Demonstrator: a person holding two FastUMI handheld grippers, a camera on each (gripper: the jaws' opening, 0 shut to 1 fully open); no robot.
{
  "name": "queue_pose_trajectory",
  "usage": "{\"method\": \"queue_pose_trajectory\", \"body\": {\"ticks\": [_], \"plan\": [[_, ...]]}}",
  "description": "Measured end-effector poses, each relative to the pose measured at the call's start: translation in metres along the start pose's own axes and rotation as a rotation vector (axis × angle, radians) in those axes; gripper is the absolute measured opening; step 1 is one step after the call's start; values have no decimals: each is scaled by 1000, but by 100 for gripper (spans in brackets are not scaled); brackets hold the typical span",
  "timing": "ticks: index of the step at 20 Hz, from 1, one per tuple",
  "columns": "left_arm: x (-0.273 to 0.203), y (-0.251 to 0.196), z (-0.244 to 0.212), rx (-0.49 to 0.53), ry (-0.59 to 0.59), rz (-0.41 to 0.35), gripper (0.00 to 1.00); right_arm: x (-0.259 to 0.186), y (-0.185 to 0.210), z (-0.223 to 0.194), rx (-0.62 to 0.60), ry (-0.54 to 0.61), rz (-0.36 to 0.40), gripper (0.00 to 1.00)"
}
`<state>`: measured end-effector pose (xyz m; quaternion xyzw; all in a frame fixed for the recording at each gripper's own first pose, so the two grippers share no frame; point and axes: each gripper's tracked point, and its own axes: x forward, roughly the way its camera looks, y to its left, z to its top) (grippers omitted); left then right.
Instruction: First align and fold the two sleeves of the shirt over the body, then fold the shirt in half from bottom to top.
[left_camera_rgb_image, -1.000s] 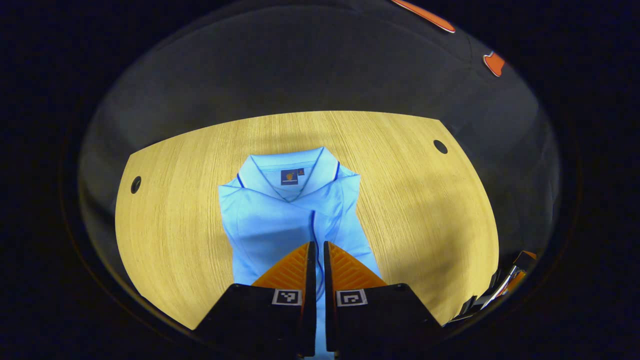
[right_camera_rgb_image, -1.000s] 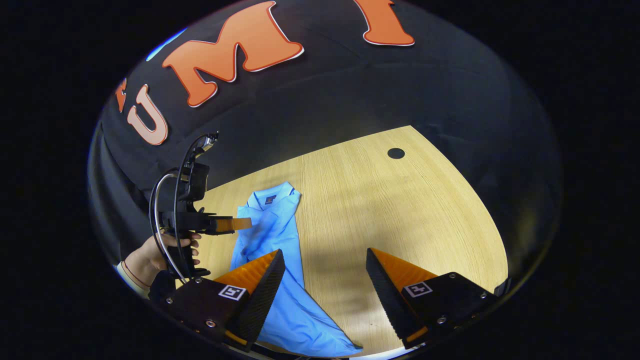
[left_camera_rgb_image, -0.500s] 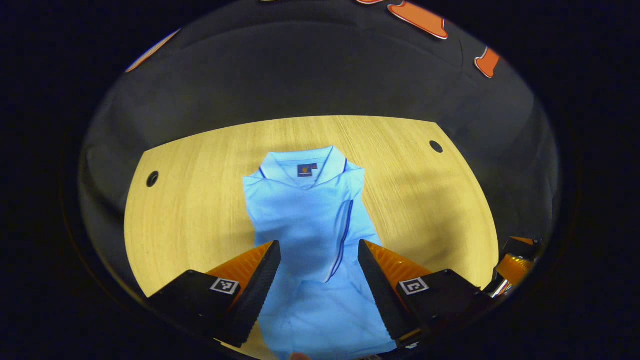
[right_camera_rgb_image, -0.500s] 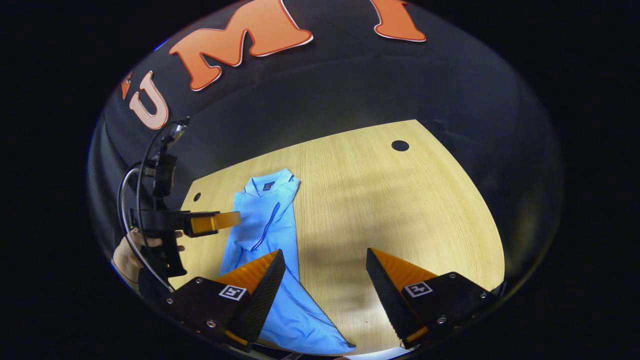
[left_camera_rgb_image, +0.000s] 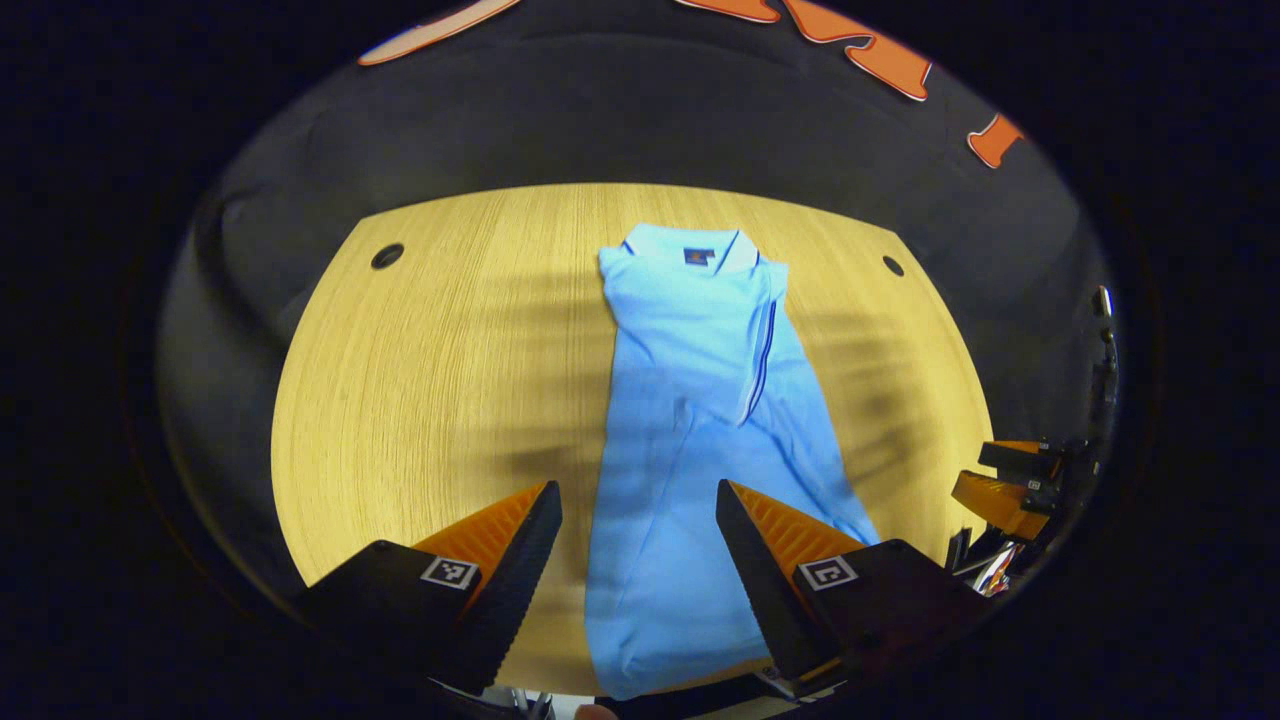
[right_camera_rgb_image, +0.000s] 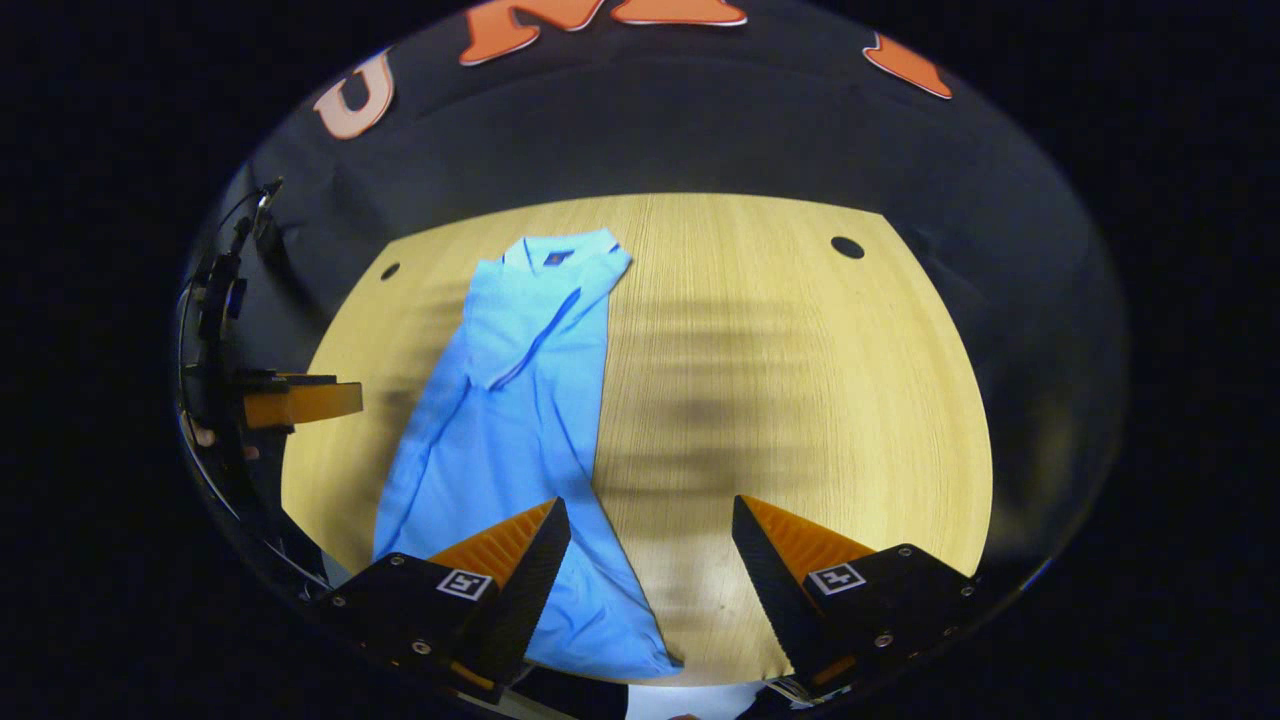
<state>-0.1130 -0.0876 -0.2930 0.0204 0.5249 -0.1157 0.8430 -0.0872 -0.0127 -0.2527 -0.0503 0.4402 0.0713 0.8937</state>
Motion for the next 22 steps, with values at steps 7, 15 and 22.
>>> {"method": "queue_pose_trajectory", "body": {"ticks": [7,15,22], "plan": [[-5,27,-115,-48,156,18,100,1,18,-124,-22,225,-11,99],[-5,31,-215,-86,295,53,100,8,-2,-186,10,336,-84,99],[11,24,-234,-115,333,35,100,16,8,-201,-3,373,-66,93]]}}
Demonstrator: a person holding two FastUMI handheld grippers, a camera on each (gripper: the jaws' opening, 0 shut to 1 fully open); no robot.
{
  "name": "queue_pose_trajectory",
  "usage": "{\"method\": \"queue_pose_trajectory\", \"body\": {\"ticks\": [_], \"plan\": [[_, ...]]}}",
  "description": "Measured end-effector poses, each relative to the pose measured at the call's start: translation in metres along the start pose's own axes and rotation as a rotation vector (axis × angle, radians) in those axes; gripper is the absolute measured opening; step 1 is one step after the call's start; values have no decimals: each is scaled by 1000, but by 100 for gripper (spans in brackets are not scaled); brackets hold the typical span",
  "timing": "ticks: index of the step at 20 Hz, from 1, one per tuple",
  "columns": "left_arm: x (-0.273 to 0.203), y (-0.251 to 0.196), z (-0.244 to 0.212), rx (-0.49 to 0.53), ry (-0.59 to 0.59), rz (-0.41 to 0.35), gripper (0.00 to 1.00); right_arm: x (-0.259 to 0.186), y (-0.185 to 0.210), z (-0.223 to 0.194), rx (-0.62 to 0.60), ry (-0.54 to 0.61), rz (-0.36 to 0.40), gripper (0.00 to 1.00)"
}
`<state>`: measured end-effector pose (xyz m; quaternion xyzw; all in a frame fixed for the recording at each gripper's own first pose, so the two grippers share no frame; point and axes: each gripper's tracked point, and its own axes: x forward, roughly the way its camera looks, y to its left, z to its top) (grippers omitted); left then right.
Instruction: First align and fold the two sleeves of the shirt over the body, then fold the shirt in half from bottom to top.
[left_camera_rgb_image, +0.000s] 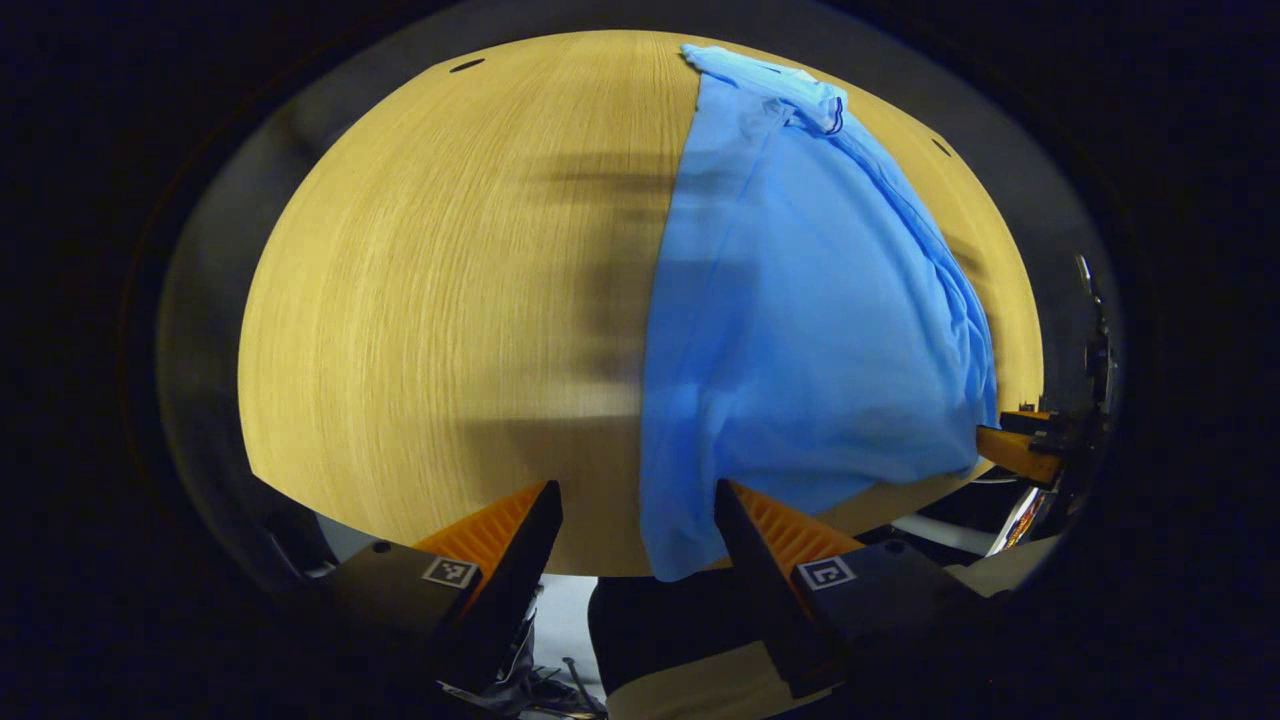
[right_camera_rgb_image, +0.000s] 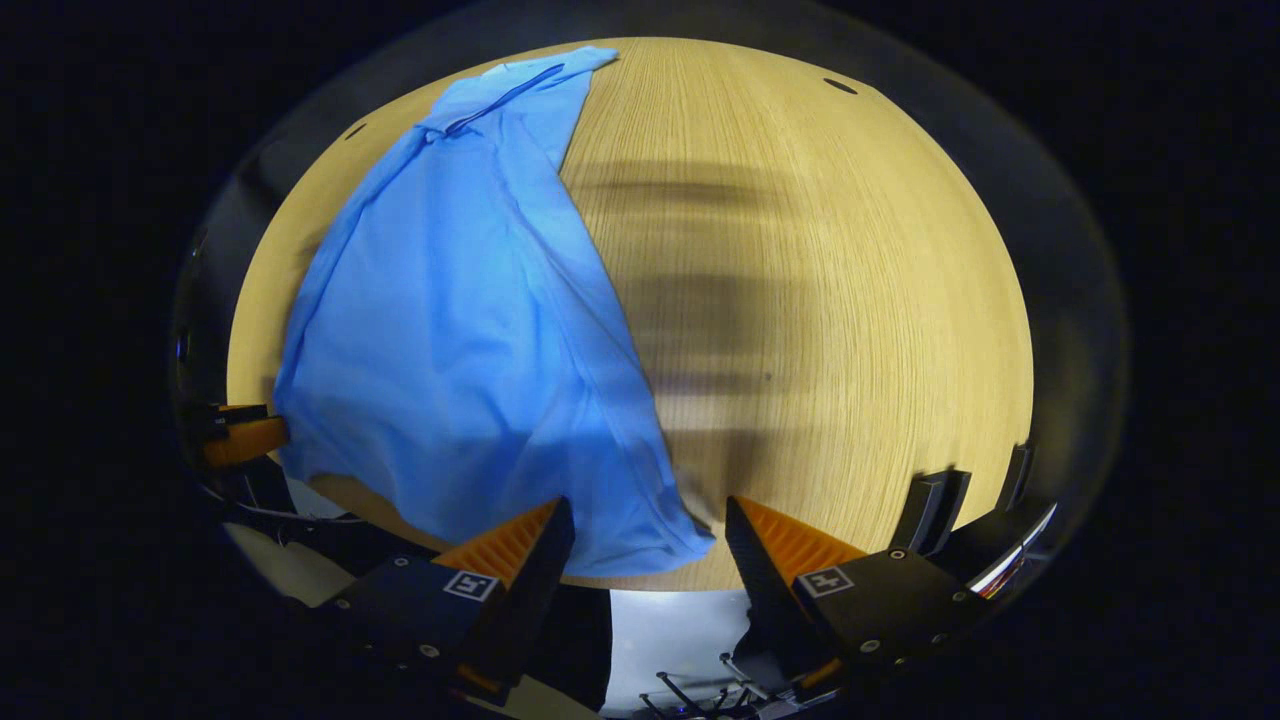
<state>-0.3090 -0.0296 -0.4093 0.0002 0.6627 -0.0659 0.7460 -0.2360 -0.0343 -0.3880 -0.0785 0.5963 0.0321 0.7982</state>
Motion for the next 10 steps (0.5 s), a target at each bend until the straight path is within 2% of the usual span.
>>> {"method": "queue_pose_trajectory", "body": {"ticks": [2,3,5,6,7,8,9,10], "plan": [[5,1,-5,-6,15,11,95,4,3,-1,-17,2,2,84],[4,3,-4,-3,5,22,87,4,5,0,-19,-2,7,81],[9,5,0,2,3,44,80,5,9,1,-22,-7,15,74],[9,6,-1,-2,7,46,75,4,10,2,-25,-14,21,67],[11,-1,0,-12,14,17,55,4,12,3,-21,-18,28,63],[9,-6,-1,-32,15,0,43,4,17,2,-2,-17,47,45],[10,-6,-1,-24,12,0,10,4,21,1,19,-15,59,27],[8,-7,2,9,5,-3,9,4,21,2,28,-19,62,8]]}}
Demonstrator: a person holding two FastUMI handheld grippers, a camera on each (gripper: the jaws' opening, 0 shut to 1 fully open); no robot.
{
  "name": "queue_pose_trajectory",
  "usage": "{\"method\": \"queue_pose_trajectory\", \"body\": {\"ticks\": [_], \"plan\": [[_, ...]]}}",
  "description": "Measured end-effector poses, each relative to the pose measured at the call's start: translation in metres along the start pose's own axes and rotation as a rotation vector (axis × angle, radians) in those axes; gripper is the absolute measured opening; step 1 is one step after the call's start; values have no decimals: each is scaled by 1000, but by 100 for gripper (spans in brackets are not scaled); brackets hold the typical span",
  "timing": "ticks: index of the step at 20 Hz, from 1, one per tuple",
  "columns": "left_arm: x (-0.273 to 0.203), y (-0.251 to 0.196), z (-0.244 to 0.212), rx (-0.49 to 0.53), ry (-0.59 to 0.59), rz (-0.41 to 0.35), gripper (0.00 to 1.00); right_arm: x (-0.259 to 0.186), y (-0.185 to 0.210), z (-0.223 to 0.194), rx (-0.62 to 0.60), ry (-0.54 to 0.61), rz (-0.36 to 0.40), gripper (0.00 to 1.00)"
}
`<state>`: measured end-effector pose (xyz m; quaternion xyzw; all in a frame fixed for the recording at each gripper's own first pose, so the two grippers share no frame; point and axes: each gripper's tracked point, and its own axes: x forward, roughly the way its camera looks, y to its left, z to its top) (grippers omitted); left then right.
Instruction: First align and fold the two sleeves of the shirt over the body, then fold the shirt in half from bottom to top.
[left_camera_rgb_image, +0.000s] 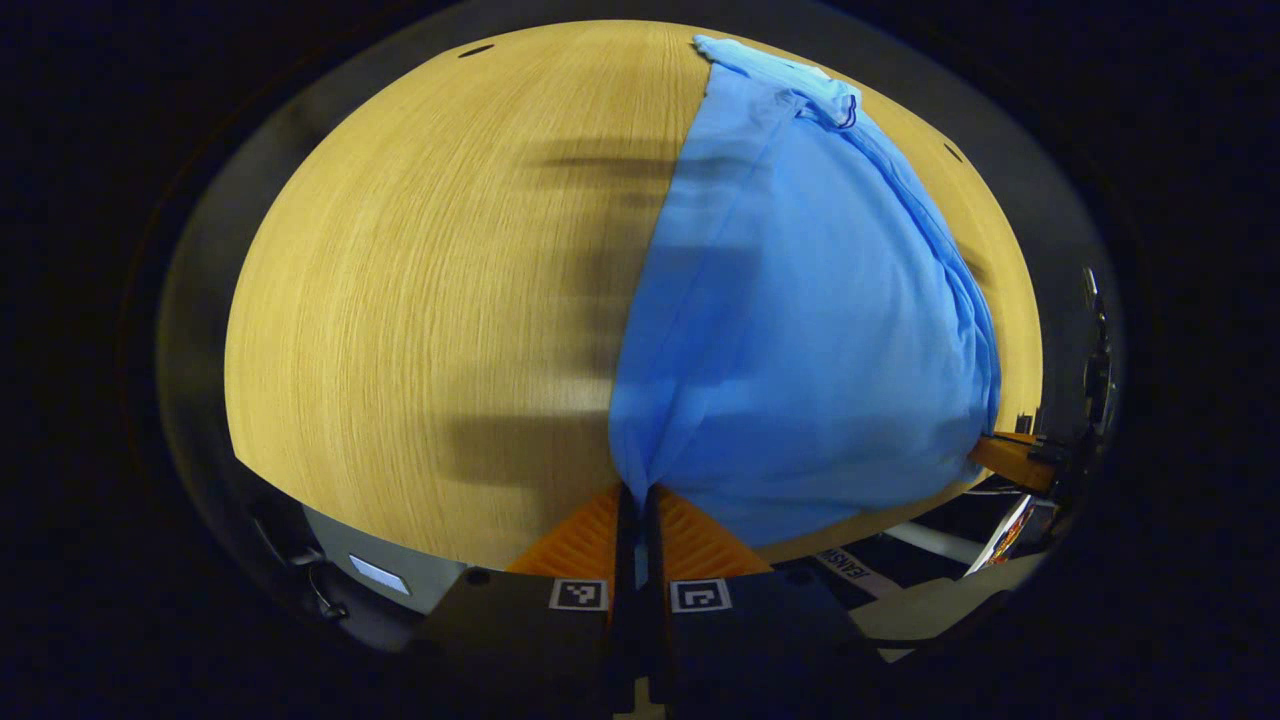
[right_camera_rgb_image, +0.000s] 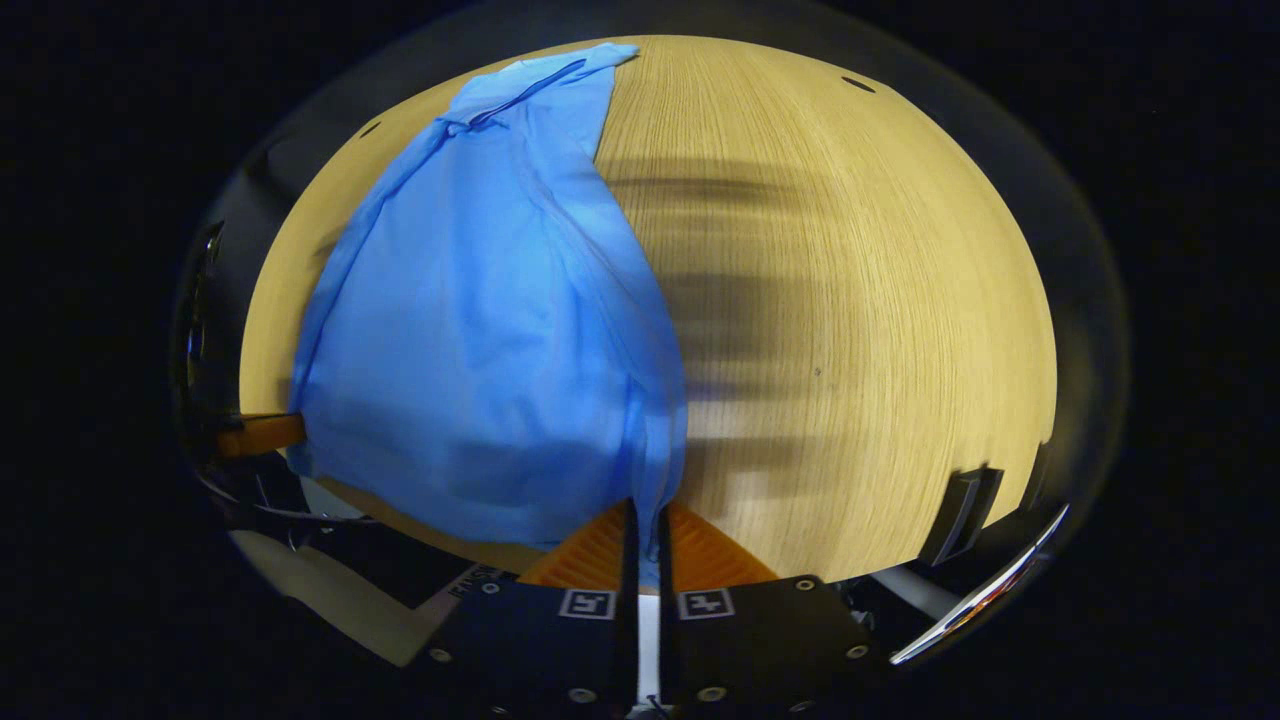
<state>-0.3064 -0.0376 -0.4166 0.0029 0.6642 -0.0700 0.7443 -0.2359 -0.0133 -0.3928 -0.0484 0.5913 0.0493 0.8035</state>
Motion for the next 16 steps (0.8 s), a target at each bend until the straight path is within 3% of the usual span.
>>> {"method": "queue_pose_trajectory", "body": {"ticks": [2,6,11,16], "plan": [[-1,-3,4,24,-28,-13,4,-3,0,-1,22,6,9,2],[-19,0,28,37,-74,-11,4,-22,1,23,70,-31,48,1],[-44,-10,90,57,-173,-41,5,-49,1,81,90,-137,79,1],[-65,-17,174,64,-293,-51,5,-76,1,170,16,-277,60,1]]}}
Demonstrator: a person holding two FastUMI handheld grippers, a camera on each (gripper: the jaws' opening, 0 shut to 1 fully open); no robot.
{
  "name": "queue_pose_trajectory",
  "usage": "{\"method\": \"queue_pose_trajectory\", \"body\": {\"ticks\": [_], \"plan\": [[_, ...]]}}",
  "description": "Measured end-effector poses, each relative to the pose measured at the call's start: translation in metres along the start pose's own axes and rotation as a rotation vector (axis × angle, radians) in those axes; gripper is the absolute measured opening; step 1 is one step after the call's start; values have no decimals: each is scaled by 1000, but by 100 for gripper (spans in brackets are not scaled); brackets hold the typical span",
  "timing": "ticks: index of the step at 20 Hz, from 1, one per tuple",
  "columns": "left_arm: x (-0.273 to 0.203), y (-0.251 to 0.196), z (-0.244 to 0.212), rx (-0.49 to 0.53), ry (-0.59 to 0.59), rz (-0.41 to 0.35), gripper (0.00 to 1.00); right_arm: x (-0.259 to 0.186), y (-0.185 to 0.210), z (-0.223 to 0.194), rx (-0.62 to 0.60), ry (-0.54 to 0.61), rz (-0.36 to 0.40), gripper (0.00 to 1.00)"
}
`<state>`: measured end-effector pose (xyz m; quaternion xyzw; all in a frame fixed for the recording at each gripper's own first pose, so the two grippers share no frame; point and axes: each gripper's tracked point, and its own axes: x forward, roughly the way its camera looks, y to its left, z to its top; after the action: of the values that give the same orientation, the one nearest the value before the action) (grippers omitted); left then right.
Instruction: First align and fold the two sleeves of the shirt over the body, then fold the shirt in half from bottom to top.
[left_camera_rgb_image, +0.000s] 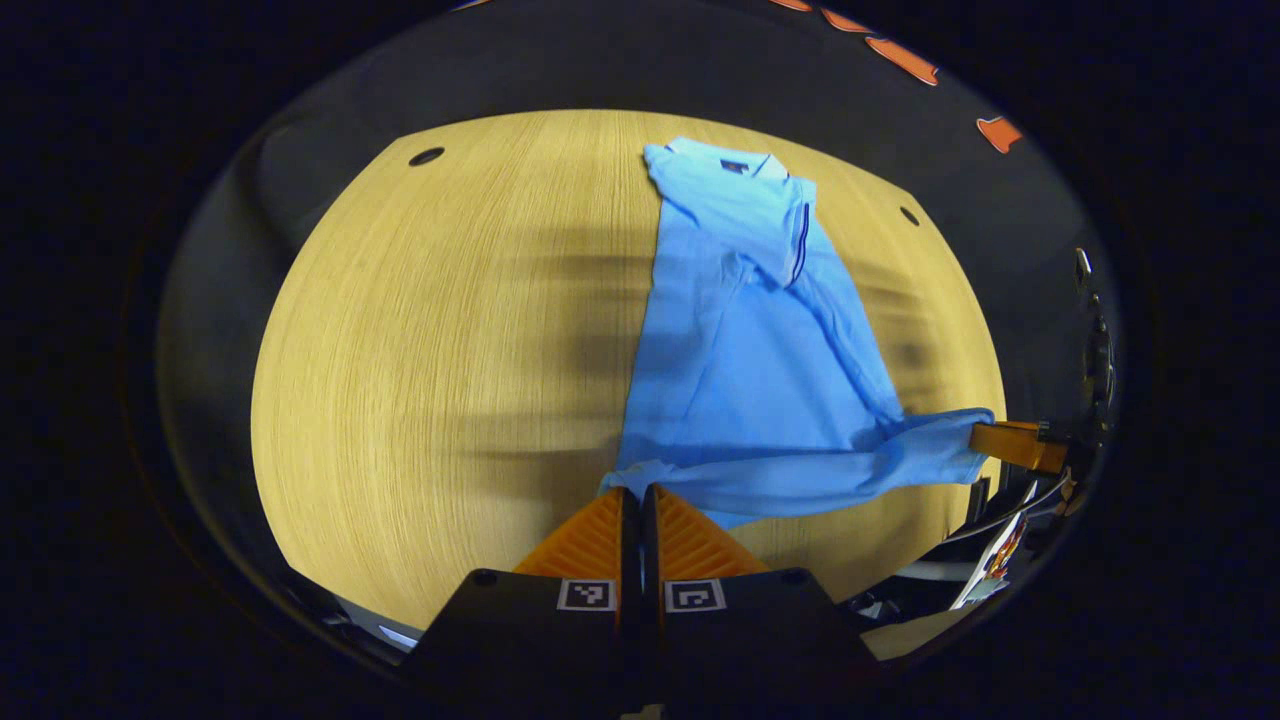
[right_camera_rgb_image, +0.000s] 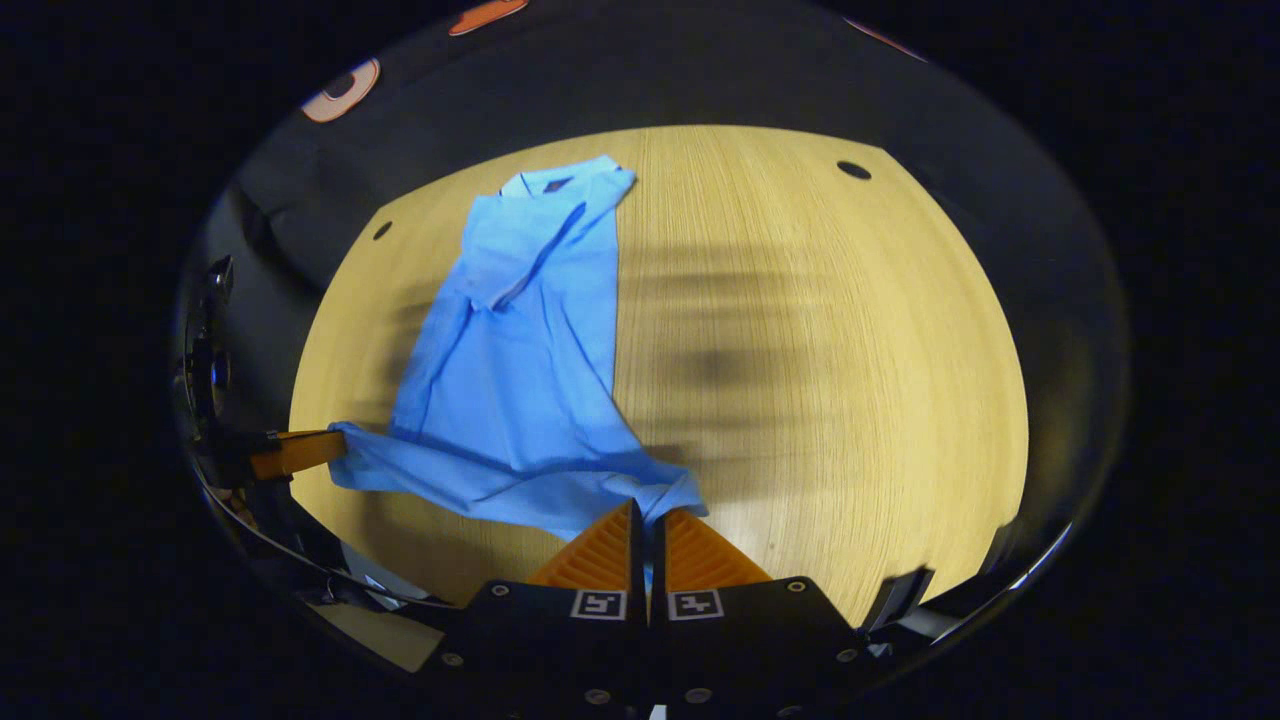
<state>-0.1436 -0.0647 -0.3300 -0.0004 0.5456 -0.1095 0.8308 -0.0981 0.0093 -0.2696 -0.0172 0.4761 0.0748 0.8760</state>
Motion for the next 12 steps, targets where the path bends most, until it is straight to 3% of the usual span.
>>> {"method": "queue_pose_trajectory", "body": {"ticks": [6,12], "plan": [[5,-2,96,42,-99,4,5,5,0,108,-66,-126,-39,1],[2,10,182,68,-163,12,4,15,-10,192,-39,-196,-64,1]]}}
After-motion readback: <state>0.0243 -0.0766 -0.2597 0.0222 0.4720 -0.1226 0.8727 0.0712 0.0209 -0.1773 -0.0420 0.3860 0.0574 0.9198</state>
